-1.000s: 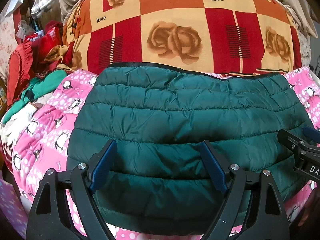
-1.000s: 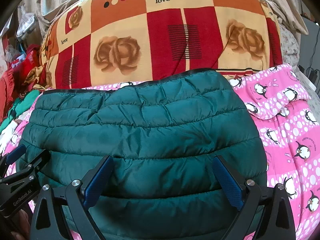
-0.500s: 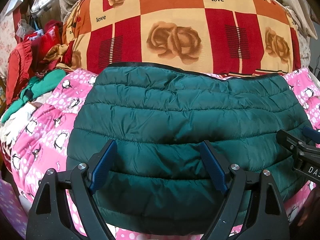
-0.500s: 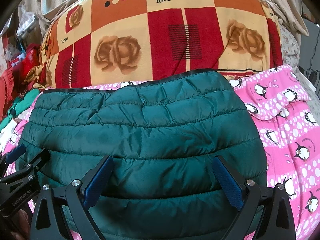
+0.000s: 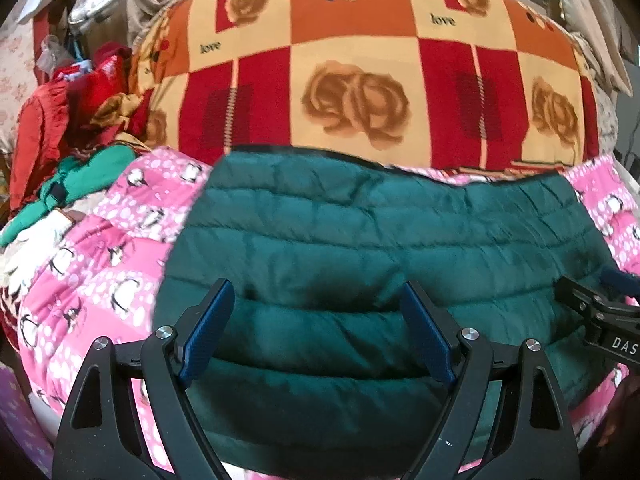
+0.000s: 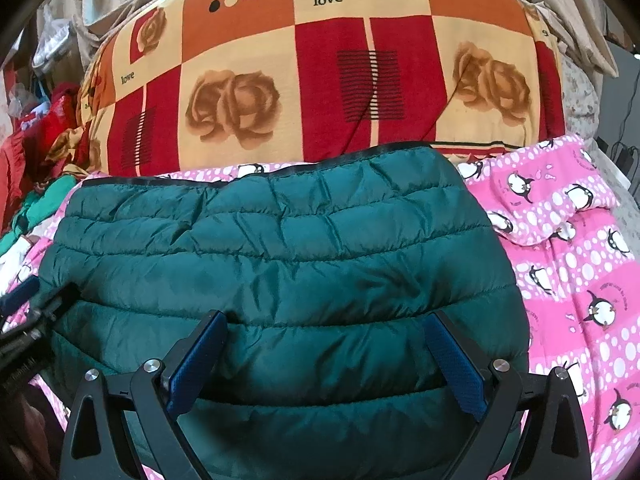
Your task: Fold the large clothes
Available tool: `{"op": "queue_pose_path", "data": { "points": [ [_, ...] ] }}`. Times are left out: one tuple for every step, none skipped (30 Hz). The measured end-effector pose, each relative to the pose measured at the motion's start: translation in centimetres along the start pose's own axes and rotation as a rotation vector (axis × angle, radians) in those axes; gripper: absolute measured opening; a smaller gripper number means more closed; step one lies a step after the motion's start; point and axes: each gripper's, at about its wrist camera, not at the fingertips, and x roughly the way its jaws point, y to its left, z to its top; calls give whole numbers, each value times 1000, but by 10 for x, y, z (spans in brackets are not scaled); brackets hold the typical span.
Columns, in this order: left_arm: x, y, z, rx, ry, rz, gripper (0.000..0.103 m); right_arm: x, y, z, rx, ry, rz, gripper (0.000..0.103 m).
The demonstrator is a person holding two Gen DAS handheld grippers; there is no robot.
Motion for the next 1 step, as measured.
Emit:
{"op": "queue_pose_path", "data": {
  "points": [
    [0, 4, 2, -3, -3, 10, 85, 0, 0, 0, 0, 0, 0, 98]
  ]
}}
